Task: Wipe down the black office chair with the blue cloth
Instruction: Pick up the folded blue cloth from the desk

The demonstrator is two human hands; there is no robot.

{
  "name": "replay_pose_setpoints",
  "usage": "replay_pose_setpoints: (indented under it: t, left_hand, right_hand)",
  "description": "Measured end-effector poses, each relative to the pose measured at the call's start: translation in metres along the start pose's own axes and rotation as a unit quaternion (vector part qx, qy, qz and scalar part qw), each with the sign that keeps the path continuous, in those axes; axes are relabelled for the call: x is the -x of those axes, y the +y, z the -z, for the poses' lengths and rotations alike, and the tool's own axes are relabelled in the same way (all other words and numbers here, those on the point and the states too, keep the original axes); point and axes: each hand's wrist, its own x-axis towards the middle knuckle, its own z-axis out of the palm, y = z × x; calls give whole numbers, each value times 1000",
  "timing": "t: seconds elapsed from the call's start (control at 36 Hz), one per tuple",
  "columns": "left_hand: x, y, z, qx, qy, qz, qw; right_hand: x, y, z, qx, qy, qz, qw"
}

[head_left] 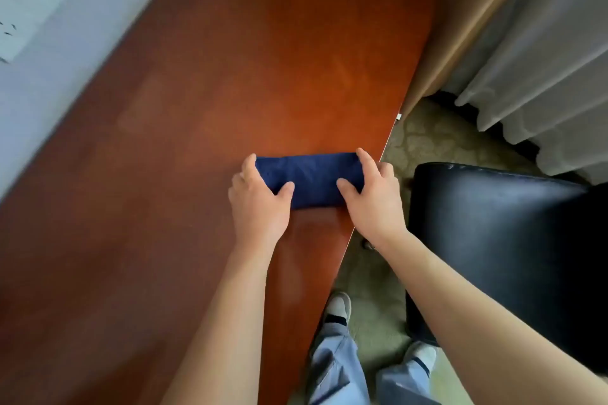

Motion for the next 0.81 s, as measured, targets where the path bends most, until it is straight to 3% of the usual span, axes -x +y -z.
replay_pose_setpoints:
  t: [0.28,0.42,0.61,0.81]
  left_hand:
    - [-13,4,-4,76,-39,109,990]
    - [-12,10,-7,99,-63,153,981]
    - [-8,23,-29,88,-53,90,991]
    - [28,114,-48,87,-90,17,992]
  right_hand:
    - [-14,-2,5,11,-27,-89,996]
    - [-17,7,17,-77,-48,-144,985]
    - [-9,28,42,-156,-44,-161,974]
    - [-15,61,116,-175,9,-164,971]
